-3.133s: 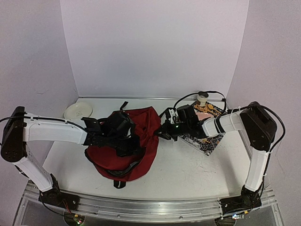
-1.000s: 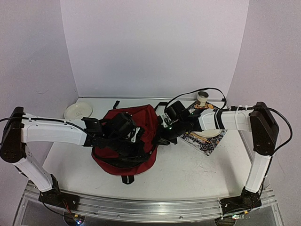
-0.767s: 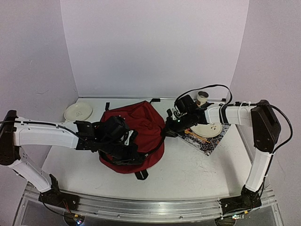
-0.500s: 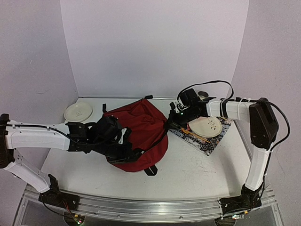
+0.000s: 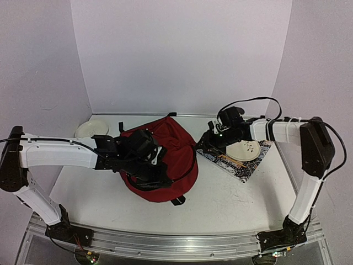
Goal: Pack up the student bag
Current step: Hold the student bag at the center of the board.
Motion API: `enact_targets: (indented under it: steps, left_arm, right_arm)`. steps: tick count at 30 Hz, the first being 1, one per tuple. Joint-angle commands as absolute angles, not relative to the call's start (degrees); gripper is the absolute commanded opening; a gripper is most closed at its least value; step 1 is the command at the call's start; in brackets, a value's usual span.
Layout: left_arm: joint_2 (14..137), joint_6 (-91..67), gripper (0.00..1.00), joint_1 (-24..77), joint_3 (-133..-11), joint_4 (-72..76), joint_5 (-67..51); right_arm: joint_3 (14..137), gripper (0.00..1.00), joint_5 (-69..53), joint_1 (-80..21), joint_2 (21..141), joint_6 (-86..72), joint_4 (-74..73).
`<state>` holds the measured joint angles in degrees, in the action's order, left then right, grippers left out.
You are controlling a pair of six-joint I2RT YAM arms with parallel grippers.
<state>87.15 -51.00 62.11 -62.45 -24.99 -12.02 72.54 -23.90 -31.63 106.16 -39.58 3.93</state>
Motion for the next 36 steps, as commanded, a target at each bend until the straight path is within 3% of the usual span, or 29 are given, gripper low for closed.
enact_targets:
  steps: [1,11,23,29,36]
  left_arm:
    - [90.7,-48.1,0.00,62.6,-67.7,-21.7,-16.7]
    - [92.9,-47.3,0.00,62.9,-69.4,-20.2,-20.2]
    - [91.6,-47.3,0.00,62.9,-69.0,-19.7,-20.5]
    - [90.0,-47.2,0.00,62.9,-67.1,-19.7,-19.8]
    - [86.1,-47.5,0.00,62.8,-63.0,-20.8,-17.0]
  right_arm:
    - [63.6,0.51,-22.0,-33.7,94.4,-45.3,8.0]
    - [49.1,0.62,-16.5,-43.8,84.2,-60.4,16.3]
    - [50.3,0.62,-13.7,-52.8,91.6,-70.3,24.9]
    - [52.5,0.49,-14.5,-54.0,95.8,-70.5,25.4]
    - [51.8,0.09,-12.4,-53.7,93.3,-68.3,23.4]
